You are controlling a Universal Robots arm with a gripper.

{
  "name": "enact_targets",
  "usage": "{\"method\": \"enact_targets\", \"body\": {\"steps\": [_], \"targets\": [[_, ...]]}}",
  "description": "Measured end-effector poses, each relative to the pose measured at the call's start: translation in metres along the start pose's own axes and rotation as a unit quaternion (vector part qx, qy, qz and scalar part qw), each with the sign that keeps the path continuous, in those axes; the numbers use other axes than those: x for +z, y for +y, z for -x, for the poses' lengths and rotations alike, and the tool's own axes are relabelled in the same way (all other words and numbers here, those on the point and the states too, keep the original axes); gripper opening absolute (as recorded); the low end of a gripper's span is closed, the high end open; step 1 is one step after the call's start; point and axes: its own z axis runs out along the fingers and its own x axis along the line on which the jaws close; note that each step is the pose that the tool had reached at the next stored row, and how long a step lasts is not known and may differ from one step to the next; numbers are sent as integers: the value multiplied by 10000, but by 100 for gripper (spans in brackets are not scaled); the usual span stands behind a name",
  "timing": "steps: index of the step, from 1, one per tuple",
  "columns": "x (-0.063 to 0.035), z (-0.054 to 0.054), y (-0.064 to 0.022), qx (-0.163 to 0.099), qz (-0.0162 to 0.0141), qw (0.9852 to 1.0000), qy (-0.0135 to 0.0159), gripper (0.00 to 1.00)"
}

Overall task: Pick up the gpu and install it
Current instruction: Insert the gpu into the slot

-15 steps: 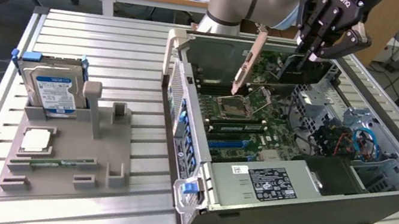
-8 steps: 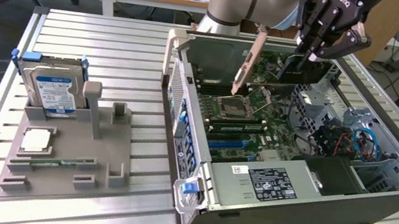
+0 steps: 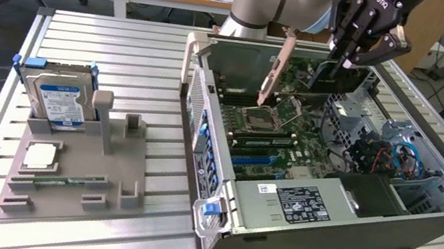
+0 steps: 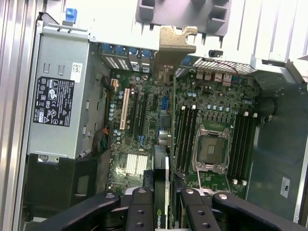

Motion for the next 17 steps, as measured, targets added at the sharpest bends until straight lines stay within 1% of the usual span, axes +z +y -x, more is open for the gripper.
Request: {"method": "enact_targets", "body": {"steps": [6, 12, 14, 17], "targets": [[35, 1, 17, 121, -2, 9999, -3, 26], [42, 2, 22, 146, -3, 9999, -4, 26], [46, 1, 15, 149, -4, 9999, -5, 26], [51, -3, -17, 164, -4, 9999, -5, 26]]}}
